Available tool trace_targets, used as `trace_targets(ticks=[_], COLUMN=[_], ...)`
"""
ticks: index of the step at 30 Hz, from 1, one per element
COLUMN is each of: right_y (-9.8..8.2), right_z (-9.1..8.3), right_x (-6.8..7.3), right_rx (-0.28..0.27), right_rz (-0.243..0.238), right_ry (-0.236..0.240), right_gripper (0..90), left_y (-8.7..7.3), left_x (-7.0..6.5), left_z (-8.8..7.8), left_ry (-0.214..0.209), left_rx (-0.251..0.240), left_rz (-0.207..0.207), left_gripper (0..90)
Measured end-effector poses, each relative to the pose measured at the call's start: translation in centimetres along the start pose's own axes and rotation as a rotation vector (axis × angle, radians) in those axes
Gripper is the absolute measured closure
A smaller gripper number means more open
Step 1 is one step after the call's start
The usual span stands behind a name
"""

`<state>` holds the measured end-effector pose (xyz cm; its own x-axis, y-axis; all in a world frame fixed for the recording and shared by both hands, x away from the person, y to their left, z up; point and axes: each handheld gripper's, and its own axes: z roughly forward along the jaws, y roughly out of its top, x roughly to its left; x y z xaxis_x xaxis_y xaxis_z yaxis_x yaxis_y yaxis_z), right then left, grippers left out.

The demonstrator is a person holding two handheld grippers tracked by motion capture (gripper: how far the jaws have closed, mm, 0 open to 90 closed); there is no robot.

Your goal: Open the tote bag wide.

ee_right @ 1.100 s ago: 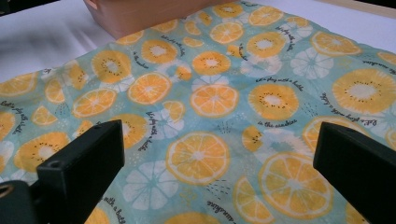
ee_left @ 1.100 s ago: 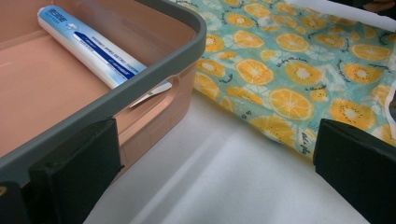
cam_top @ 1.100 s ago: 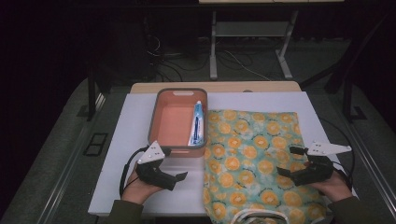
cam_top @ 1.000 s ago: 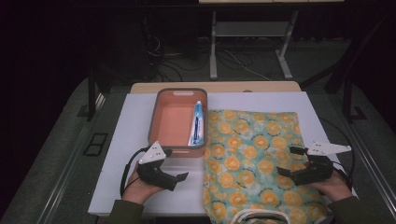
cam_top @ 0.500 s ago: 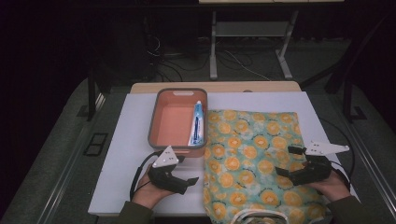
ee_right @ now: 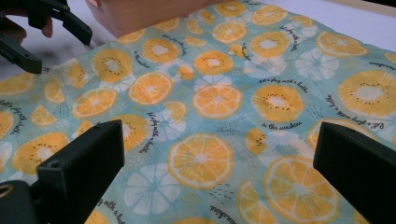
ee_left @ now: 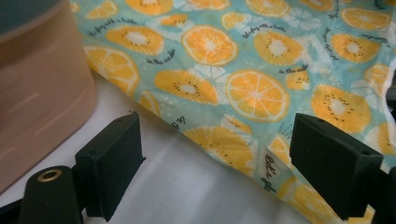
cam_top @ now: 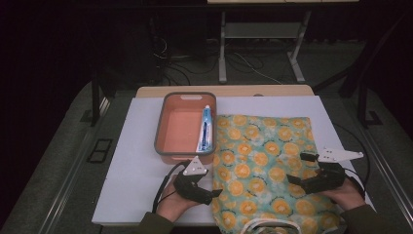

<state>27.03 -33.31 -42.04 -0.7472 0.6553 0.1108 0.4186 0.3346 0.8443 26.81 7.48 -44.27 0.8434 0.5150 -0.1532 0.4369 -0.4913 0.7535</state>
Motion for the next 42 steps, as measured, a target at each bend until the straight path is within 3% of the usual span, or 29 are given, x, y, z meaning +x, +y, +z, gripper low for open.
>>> trace_targets(ticks=[3,6,14,16,18,22,27,30,31,32,34,35,37,42], right_y=[0.0,0.0,0.0,0.0,0.0,0.0,0.0,0.0,0.0,0.0,0.0,0.0,0.0,0.0], right_z=[0.0,0.0,0.1,0.0,0.0,0.1,0.0,0.0,0.0,0.0,0.0,0.0,0.0,0.1], right_x=[0.0,0.0,0.0,0.0,0.0,0.1,0.0,0.0,0.0,0.0,0.1,0.1,0.1,0.1], right_rx=[0.000,0.001,0.002,0.001,0.002,0.003,0.007,0.006,0.006,0.006,0.006,0.003,0.005,0.007], right_rz=[-0.001,0.000,0.002,0.002,0.001,-0.001,-0.001,-0.003,-0.003,-0.003,-0.003,-0.004,-0.005,-0.004], right_ry=[-0.001,-0.003,-0.003,-0.002,-0.003,-0.004,-0.003,-0.004,-0.004,-0.003,-0.003,-0.001,0.000,-0.001], right_gripper=[1.9,1.9,1.9,1.9,1.9,1.9,1.9,1.9,1.9,1.9,1.9,1.9,1.9,1.9], left_y=[0.0,0.0,0.6,1.1,2.0,3.4,4.3,4.4,4.3,4.3,4.1,3.9,3.1,1.6], left_x=[0.0,0.0,0.1,0.0,-0.1,0.1,0.3,0.4,0.4,0.3,-0.1,-0.4,-1.1,-2.2], left_z=[0.7,1.0,1.6,1.9,2.6,4.1,5.0,4.5,4.1,3.5,2.5,1.9,0.7,-0.1], left_ry=[-0.001,-0.011,-0.023,-0.011,0.016,0.053,0.068,0.076,0.074,0.074,0.059,0.055,0.045,0.005], left_rx=[0.031,0.048,0.072,0.067,0.058,0.037,0.008,-0.005,-0.013,-0.022,-0.039,-0.032,-0.036,-0.003], left_rz=[-0.008,-0.011,0.029,0.056,0.080,0.092,0.085,0.061,0.051,0.037,0.028,0.030,0.015,-0.015], left_gripper=[20.3,30.4,81.1,87.6,88.4,88.7,86.2,68.2,68.2,55.9,51.5,41.2,34.7,26.3])
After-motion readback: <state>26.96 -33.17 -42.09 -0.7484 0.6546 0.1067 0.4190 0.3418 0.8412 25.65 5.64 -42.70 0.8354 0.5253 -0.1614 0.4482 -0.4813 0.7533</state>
